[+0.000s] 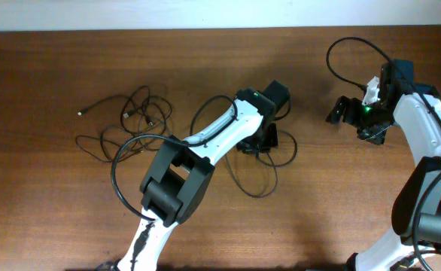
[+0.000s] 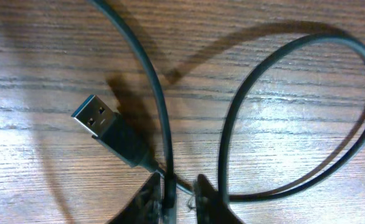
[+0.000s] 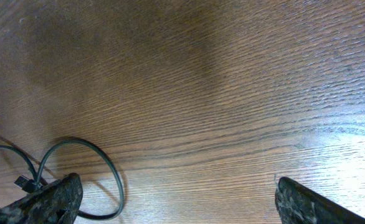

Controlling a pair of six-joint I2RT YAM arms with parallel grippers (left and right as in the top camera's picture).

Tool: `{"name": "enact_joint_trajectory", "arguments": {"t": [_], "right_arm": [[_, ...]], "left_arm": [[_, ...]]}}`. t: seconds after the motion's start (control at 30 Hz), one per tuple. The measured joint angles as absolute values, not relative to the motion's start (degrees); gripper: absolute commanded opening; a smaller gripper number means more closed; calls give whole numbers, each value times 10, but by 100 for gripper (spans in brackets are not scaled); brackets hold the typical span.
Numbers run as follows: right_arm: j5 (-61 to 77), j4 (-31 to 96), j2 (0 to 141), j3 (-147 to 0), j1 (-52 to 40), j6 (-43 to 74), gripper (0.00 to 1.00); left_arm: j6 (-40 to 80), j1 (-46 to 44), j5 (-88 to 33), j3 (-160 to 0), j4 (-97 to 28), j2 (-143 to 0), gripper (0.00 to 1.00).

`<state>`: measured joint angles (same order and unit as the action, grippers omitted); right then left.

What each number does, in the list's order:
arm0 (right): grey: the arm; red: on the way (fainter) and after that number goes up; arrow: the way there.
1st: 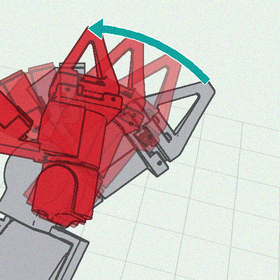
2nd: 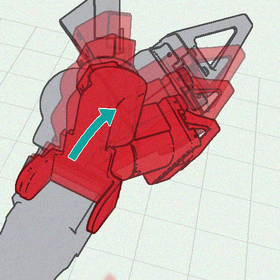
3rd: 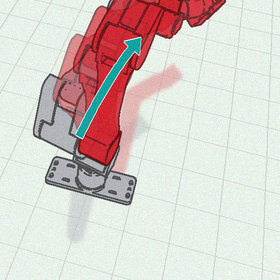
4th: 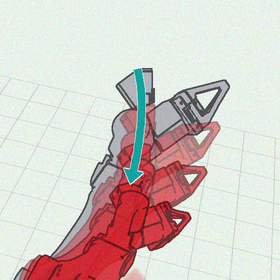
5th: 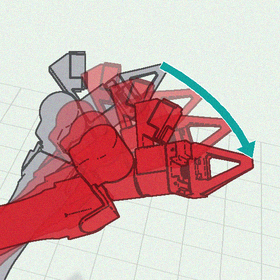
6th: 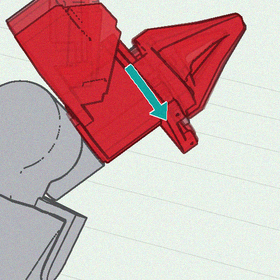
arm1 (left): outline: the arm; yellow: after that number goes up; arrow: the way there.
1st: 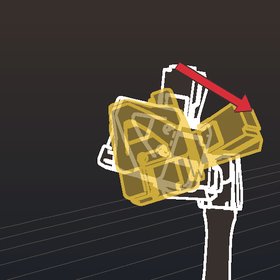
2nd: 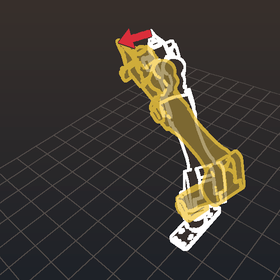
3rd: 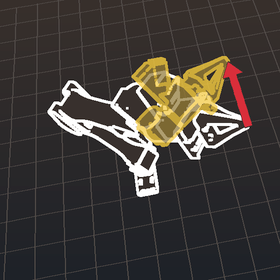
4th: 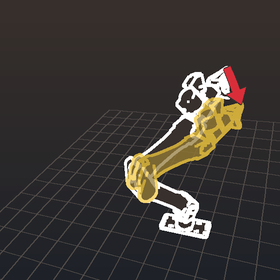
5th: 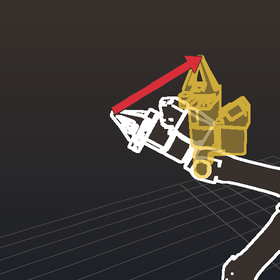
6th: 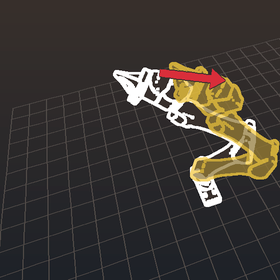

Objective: Untangle cables

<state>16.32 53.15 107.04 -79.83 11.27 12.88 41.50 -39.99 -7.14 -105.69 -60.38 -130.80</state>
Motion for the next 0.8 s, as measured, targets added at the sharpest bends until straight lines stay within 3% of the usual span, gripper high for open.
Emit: {"name": "enact_joint_trajectory", "arguments": {"t": [0.1, 0.17, 0.33, 0.43, 0.57, 0.7, 0.8], "right_arm": [[163, 531, 1070, -798, 113, 129, 98], [163, 531, 1070, -798, 113, 129, 98], [163, 531, 1070, -798, 113, 129, 98], [163, 531, 1070, -798, 113, 129, 98], [163, 531, 1070, -798, 113, 129, 98], [163, 531, 1070, -798, 113, 129, 98], [163, 531, 1070, -798, 113, 129, 99]], "left_arm": [[411, -406, -71, -1057, -604, -1308, 42], [410, -413, -71, -1057, -605, -1308, 70], [409, -421, -62, -1057, -619, -1308, 74], [409, -421, -42, -1057, -617, -1308, 63], [417, -421, -9, -1057, -609, -1308, 59], [427, -427, 4, -1060, -602, -1333, 32], [433, -428, 9, -1063, -594, -1336, 28]]}}
